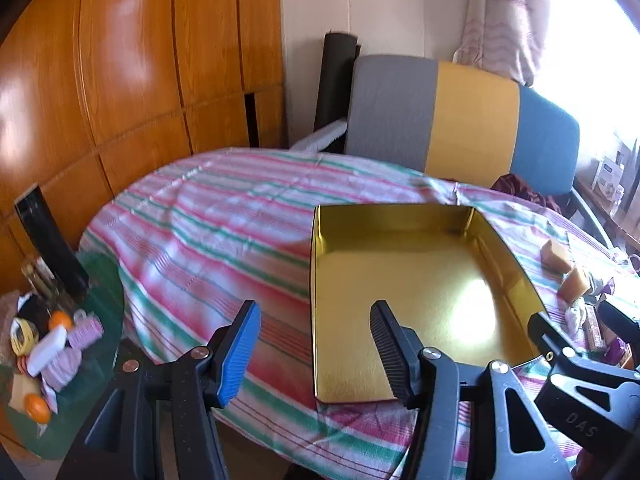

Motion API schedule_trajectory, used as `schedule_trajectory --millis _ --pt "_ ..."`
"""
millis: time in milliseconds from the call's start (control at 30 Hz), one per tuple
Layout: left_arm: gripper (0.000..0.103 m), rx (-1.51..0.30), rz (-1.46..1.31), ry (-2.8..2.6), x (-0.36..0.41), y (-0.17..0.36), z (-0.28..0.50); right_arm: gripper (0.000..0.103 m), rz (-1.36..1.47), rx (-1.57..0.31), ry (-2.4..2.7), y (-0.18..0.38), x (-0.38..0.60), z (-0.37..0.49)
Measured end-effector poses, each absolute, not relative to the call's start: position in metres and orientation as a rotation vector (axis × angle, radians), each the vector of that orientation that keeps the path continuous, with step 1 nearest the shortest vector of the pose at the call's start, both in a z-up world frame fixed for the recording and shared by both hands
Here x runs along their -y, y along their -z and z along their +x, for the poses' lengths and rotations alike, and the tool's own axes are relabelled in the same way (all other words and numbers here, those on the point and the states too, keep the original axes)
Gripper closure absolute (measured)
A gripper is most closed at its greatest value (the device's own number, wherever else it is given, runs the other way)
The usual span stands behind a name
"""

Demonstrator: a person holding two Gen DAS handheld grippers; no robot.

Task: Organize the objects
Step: 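Move both tools from the gold tray toward the scattered items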

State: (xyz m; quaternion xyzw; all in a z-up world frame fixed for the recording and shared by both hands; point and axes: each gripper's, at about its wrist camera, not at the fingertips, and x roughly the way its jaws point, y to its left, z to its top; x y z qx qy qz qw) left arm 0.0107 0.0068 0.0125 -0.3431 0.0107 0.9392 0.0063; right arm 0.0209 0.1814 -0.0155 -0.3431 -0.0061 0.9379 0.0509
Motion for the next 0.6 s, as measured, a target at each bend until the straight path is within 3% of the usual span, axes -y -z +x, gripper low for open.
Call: schedule_trajectory --millis 600 --pt "0.045 -0.187 -1.054 -2.861 -0.036 -0.011 0.009 0.0 -1.056 -0.112 -2.754 0.019 -0.244 0.026"
